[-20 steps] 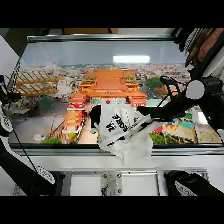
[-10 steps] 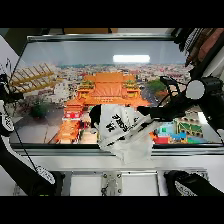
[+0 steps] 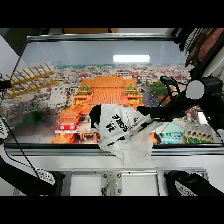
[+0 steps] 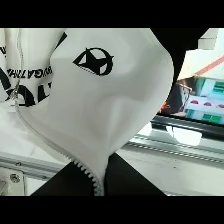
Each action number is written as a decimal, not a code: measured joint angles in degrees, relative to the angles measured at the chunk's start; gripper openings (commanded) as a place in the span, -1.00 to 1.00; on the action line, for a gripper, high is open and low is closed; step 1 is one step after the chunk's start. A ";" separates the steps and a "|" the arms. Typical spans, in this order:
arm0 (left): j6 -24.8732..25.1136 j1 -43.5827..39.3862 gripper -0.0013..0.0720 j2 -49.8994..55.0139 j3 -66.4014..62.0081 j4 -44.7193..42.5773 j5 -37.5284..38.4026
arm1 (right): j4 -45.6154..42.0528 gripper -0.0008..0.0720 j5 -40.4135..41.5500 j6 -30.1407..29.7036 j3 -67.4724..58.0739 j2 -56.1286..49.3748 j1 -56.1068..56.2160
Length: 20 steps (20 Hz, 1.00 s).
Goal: Fold the clothes and pants, and hang the long-sleeved shirts on hangers.
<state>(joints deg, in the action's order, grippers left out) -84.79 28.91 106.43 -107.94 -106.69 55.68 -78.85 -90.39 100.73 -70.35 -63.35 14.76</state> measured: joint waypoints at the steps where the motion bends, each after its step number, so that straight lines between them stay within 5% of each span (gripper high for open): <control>1: 0.63 -1.05 -0.93 -2.19 0.04 0.07 1.75 | 0.00 -0.92 0.00 0.00 0.00 0.00 0.00; 5: 7.50 -6.80 -0.93 -11.78 1.86 4.17 7.63 | 0.00 -0.92 0.00 0.00 0.00 0.00 0.00; 14: 41.09 -23.47 -0.93 -31.69 20.26 26.71 24.50 | 0.00 -0.92 0.00 0.00 0.00 0.00 0.00; 20: 50.49 -31.21 -0.93 -38.71 33.07 32.00 32.52 | 0.00 -0.92 -0.02 0.00 0.00 0.00 0.00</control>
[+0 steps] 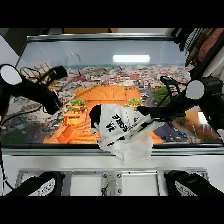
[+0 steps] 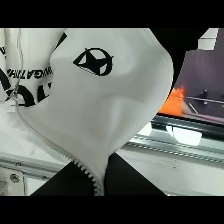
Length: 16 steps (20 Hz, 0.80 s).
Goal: Fold the clothes and pants, and hang the long-sleeved shirts on hangers.
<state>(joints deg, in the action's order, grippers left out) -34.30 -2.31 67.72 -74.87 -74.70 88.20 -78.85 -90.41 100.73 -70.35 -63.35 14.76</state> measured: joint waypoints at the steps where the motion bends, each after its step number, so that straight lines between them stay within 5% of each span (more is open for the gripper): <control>1: 1.38 -1.18 -0.93 -1.29 2.43 0.33 1.33 | 0.00 -0.92 0.00 0.00 0.00 0.02 0.00; 16: 5.90 -8.90 -0.93 -25.90 30.95 8.48 2.73 | -0.02 -0.92 0.00 0.00 0.00 0.00 0.00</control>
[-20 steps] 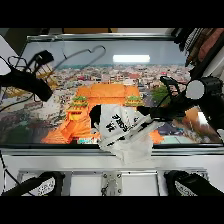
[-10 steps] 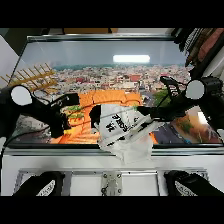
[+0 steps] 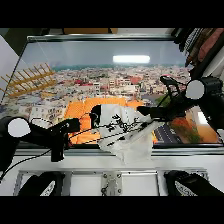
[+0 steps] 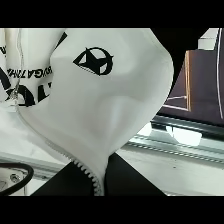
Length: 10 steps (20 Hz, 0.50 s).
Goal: Fold the clothes and pants, and hang the long-sleeved shirts on hangers.
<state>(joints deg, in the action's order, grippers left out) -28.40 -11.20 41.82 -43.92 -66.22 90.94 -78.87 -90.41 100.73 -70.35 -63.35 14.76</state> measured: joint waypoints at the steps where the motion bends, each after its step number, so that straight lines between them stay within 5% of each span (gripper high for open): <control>1: 0.02 -0.04 -0.93 -0.09 1.01 0.35 -0.76 | 0.02 -0.92 0.02 0.00 0.00 0.00 0.00; 10: 2.34 -1.57 -0.93 10.32 3.34 5.40 -9.20 | 0.02 -0.92 0.00 0.00 0.00 0.00 0.00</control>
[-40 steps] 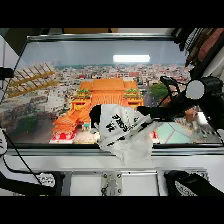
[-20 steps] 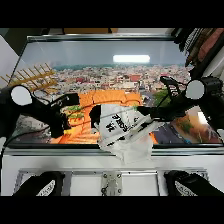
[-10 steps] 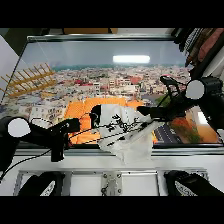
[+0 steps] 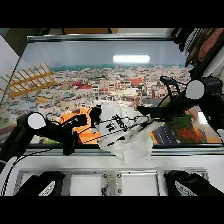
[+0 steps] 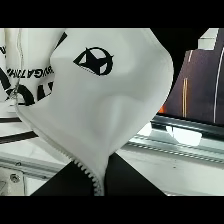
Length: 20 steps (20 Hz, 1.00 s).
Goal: Fold the clothes and pants, and hang the long-sleeved shirts on hangers.
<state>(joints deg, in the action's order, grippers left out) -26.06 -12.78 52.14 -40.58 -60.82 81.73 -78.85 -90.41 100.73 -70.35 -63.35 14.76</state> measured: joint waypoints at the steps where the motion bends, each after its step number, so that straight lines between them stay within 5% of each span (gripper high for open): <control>1: 0.28 -1.03 -0.93 1.29 0.04 0.26 -0.44 | 0.00 -0.92 0.02 0.00 0.00 0.00 0.00; 14: 0.17 -6.80 -0.93 16.02 -7.67 1.51 -7.50 | 0.15 -0.92 0.17 -0.57 -1.11 0.00 0.00; 20: 4.48 -7.21 -0.93 20.39 -10.36 6.88 -8.50 | 0.02 -0.93 -1.36 -1.18 -7.96 0.00 0.00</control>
<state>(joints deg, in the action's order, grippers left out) -21.58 -19.99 72.53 -50.94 -53.93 73.23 -78.83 -91.77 99.55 -78.30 -63.35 14.76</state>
